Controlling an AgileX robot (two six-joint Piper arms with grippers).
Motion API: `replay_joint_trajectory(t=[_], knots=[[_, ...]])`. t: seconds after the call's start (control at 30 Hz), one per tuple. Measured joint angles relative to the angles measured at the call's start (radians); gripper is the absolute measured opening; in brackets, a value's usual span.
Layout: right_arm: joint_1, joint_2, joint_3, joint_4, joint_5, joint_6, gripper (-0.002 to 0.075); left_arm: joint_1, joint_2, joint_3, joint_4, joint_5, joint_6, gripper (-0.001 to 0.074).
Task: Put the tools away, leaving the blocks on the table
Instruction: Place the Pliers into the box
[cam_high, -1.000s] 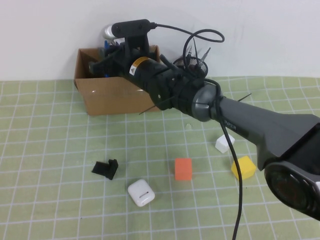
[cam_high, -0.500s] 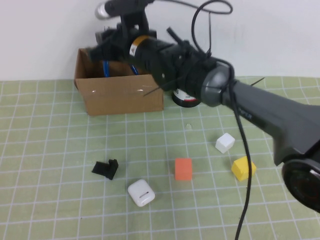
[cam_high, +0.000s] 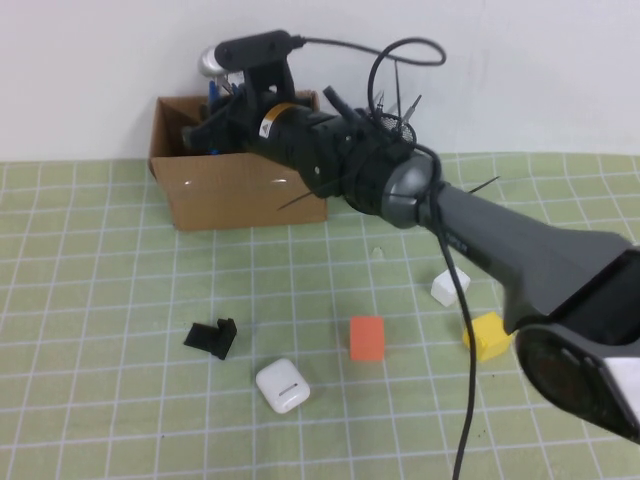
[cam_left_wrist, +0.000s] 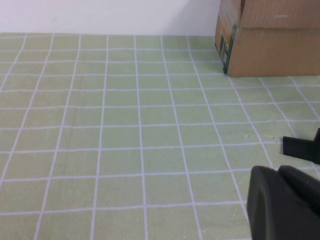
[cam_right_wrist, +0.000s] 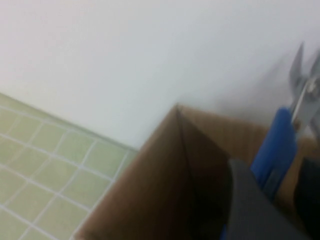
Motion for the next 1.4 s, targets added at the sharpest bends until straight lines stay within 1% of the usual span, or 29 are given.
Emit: replay_joint_trajectory(t=[0.13,0.37,0.57,0.63,0.73,0.83,0.93,1.1,1.2,1.4], knots=[[0.000,0.031,-0.038,0.004,0.014,0.000,0.0186,0.000,0.000,0.000,0.000,0.000,0.000,-0.0003],[0.000,0.038,-0.043,0.004,0.019,-0.029,0.0187,0.000,0.000,0.000,0.001,0.000,0.000,-0.0004],[-0.002,0.042,-0.044,0.002,0.061,-0.051,0.0183,0.000,0.000,0.000,0.001,0.000,0.000,-0.0004],[-0.003,0.044,-0.044,0.000,0.067,-0.059,0.0152,0.000,0.000,0.000,0.001,0.000,0.000,-0.0004],[-0.005,0.044,-0.047,0.000,0.074,-0.059,0.0076,0.000,0.000,0.000,0.001,0.000,0.000,-0.0004],[-0.005,0.037,-0.060,0.000,0.111,-0.059,0.0041,0.000,0.000,0.000,0.001,0.000,0.000,-0.0004],[-0.005,0.000,-0.074,0.000,0.235,-0.059,0.0029,0.000,0.000,0.000,0.001,0.000,0.000,-0.0004],[-0.005,-0.146,-0.091,-0.029,0.571,-0.071,0.0027,0.000,0.000,0.000,0.001,0.000,0.000,-0.0004],[-0.005,-0.245,-0.098,-0.052,0.720,-0.074,0.0024,0.000,0.000,0.000,0.001,0.000,0.000,-0.0004],[-0.005,-0.390,-0.100,-0.086,0.923,-0.056,0.0023,0.000,0.000,0.000,0.001,0.000,0.000,-0.0004]])
